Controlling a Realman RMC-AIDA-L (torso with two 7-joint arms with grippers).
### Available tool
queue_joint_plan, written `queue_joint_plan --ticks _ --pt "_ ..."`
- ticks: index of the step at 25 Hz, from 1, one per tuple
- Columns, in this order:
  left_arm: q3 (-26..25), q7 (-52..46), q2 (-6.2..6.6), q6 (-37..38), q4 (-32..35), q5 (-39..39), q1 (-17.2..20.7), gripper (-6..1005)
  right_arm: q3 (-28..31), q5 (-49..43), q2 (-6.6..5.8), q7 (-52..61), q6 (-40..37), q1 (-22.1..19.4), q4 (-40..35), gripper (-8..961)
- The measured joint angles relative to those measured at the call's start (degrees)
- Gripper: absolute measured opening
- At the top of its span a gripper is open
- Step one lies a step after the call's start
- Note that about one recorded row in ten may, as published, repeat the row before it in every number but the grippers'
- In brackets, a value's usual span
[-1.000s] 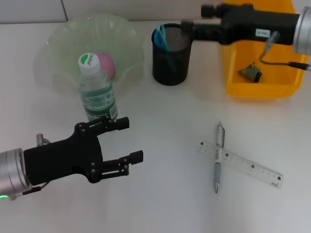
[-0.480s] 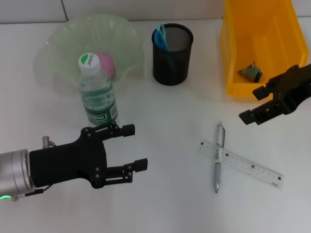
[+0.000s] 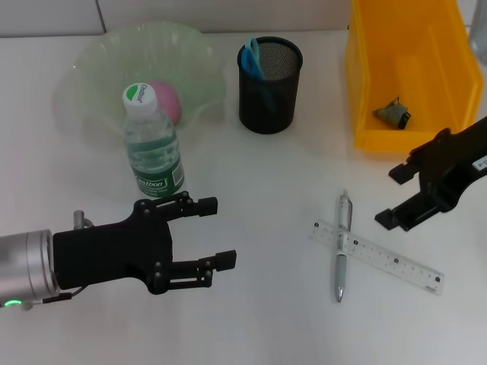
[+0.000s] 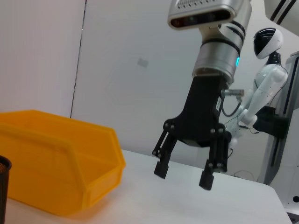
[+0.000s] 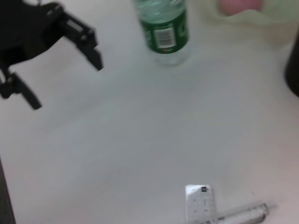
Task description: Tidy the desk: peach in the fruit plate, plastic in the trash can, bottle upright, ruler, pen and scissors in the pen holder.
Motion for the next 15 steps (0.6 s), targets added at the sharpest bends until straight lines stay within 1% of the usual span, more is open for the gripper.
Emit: queue_joint_plan --ticks 1,3,4,5,8,15 --pt "0.00 0.00 0.00 0.00 0.00 0.00 0.00 812 -0.67 0.03 0.27 -1.52 0.59 -0.26 0.44 810" --pt "-0.04 -0.10 0.01 0.00 0.00 0.01 -0.09 812 -3.17 0.01 0.36 -3.08 2.78 -0.43 2.08 810" --pt "-0.04 -0.22 0.04 0.00 0.00 0.01 -0.14 812 -5.90 -0.11 0.29 -3.33 5.49 -0.44 3.96 810" --pt "-0.04 -0.22 0.04 0.00 0.00 0.01 -0.14 812 -5.90 -0.11 0.29 -3.33 5.49 -0.44 3.96 810" --pt "-0.04 -0.49 0.07 -0.12 -0.01 0.01 -0.17 812 -8.92 -0.36 0.27 -3.26 8.76 -0.41 6.04 809" --pt "-0.11 -0.81 0.07 -0.32 -0.01 0.01 -0.22 812 -16.22 -0.74 0.45 1.93 15.47 -0.09 8.06 809"
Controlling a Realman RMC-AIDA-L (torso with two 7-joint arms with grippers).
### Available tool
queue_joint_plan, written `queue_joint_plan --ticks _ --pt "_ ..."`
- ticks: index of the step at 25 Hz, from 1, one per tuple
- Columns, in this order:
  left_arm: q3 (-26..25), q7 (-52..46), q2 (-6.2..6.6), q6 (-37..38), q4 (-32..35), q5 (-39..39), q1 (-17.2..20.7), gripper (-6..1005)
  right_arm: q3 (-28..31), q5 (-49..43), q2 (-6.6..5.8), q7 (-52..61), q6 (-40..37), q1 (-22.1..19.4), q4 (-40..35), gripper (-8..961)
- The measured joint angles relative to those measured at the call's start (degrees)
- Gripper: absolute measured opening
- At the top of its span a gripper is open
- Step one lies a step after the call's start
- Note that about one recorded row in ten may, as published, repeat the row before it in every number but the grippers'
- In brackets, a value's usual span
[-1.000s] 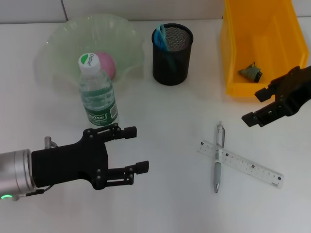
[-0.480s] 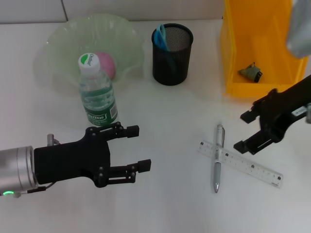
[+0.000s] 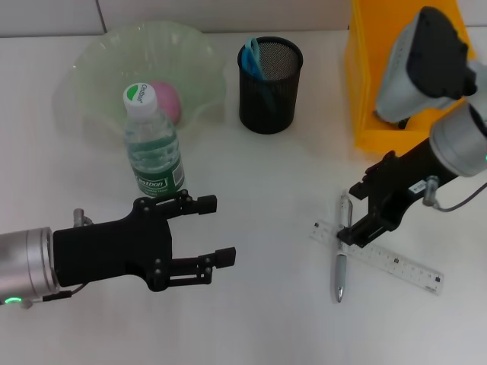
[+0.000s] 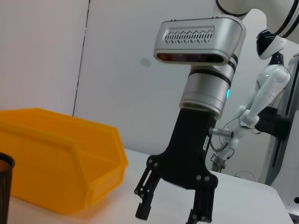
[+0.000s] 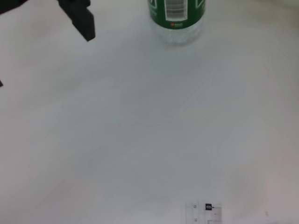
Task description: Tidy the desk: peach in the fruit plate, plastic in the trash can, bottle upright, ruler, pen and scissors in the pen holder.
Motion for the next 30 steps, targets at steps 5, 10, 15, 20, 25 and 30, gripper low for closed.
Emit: queue_joint_plan --ticks 5,10,15,20,25,30 --pt "-0.01 -0.03 0.00 0.00 0.01 -0.01 -0.30 812 -4.32 0.00 0.11 1.65 3.33 0.63 1.89 809" --pt "-0.01 -0.08 -0.08 0.00 0.01 -0.02 -0.29 813 -7.20 0.22 0.20 3.07 5.29 1.11 3.13 809" --pt "-0.01 -0.08 -0.09 0.00 -0.01 -0.01 -0.31 813 -8.61 0.41 0.27 3.71 7.29 1.30 5.37 809" --pt "-0.01 -0.09 -0.10 -0.08 -0.06 -0.01 -0.32 813 -10.13 0.51 0.33 4.65 9.05 1.40 6.20 809" --pt "-0.01 -0.09 -0.09 -0.09 -0.07 -0.01 -0.25 813 -10.18 0.59 0.33 4.97 9.92 1.57 6.85 809" --pt "-0.01 -0.08 -0.09 -0.16 -0.08 -0.01 -0.09 813 -10.18 0.88 0.33 5.65 10.40 1.67 7.10 803"
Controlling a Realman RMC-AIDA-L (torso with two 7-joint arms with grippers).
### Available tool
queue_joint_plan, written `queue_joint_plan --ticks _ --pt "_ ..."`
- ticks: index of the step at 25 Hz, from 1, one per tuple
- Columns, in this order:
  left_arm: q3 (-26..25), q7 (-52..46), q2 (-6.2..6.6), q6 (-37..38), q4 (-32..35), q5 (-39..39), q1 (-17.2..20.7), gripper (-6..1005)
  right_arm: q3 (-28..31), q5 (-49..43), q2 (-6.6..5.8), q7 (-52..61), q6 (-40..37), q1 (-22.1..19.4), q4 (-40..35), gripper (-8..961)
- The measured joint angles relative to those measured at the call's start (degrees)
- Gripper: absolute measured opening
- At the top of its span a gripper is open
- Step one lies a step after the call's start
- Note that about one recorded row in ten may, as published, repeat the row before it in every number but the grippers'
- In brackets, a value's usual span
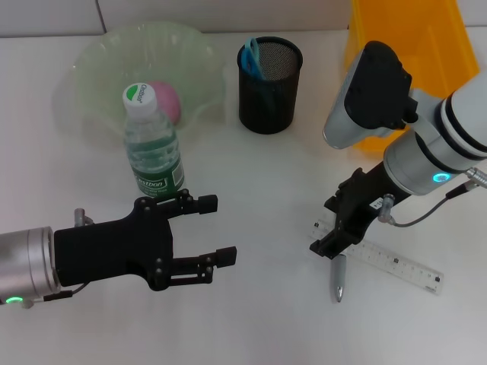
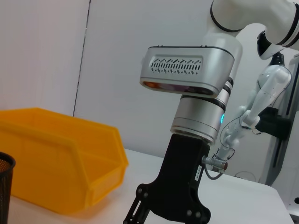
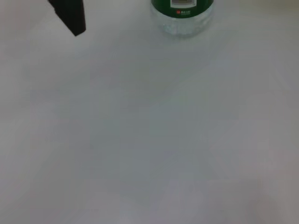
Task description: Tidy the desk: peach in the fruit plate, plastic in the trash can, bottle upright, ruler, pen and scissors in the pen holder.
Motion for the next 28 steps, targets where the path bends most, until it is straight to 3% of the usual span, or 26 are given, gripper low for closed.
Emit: queue_joint_plan --ticks 19,24,28 --pt "0.00 0.00 0.00 -0.02 0.00 0.00 0.00 813 -2.14 -0.02 0.00 0.52 2.32 1.25 2.50 762" --pt "0.00 0.00 0.00 -0.05 -0.06 0.00 -0.03 812 -2.19 -0.15 0.00 0.53 2.46 1.26 2.63 600" --pt "0.00 0.00 0.00 -0.08 -0.09 0.00 -0.04 812 -2.20 -0.18 0.00 0.55 2.46 1.34 2.64 583"
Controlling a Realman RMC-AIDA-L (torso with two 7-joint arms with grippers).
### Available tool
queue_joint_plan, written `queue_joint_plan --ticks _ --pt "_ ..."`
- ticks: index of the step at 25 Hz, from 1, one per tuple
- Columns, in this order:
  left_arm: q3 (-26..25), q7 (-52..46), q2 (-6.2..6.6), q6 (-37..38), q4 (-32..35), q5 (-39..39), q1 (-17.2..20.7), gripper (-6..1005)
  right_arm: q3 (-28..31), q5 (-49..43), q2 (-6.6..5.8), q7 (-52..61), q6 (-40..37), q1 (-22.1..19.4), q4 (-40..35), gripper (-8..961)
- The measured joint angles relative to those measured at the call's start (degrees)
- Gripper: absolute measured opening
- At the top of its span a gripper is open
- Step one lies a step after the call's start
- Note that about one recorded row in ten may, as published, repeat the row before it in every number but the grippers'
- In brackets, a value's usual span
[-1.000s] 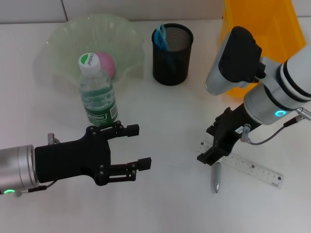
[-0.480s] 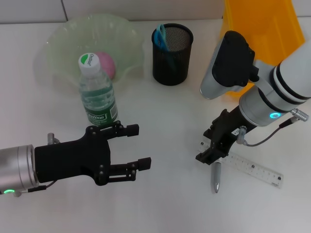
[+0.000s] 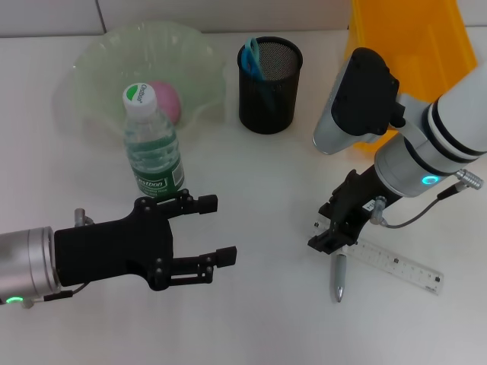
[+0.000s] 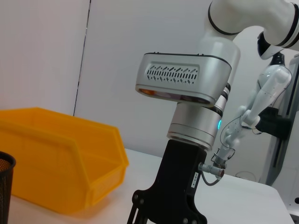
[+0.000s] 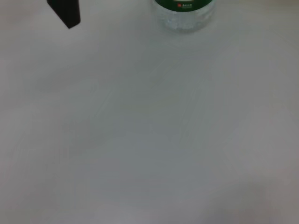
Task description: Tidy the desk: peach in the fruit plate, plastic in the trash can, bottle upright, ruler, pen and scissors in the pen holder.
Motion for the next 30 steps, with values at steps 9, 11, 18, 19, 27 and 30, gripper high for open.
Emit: queue_joint_plan --ticks 9,11,18,19,27,30 --pt "0.00 0.00 0.00 -0.12 0.11 0.00 -0.02 812 -0.51 -0.11 -0.06 0.41 -0.43 1.49 2.08 544" --pt "0.00 0.00 0.00 -0.12 0.14 0.00 -0.04 812 -0.53 -0.10 -0.09 0.69 -0.49 1.65 2.31 508" --pt "-0.09 0.00 0.00 -0.12 0.18 0.00 -0.01 812 0.01 0.28 -0.10 1.03 -1.33 0.91 -0.08 381" --pt "-0.09 0.00 0.00 -0.12 0.18 0.00 -0.01 812 0.17 0.28 -0.12 1.19 -1.55 0.58 -1.37 380" --pt "-0.08 0.21 0.01 -0.11 0.18 0.00 0.22 812 11.37 4.54 -0.17 0.76 -3.30 -4.12 -16.28 383" --pt "-0.08 0.23 -0.03 -0.11 0.18 -0.04 0.33 813 17.85 12.07 -0.12 -2.55 -2.53 -6.21 -20.92 385"
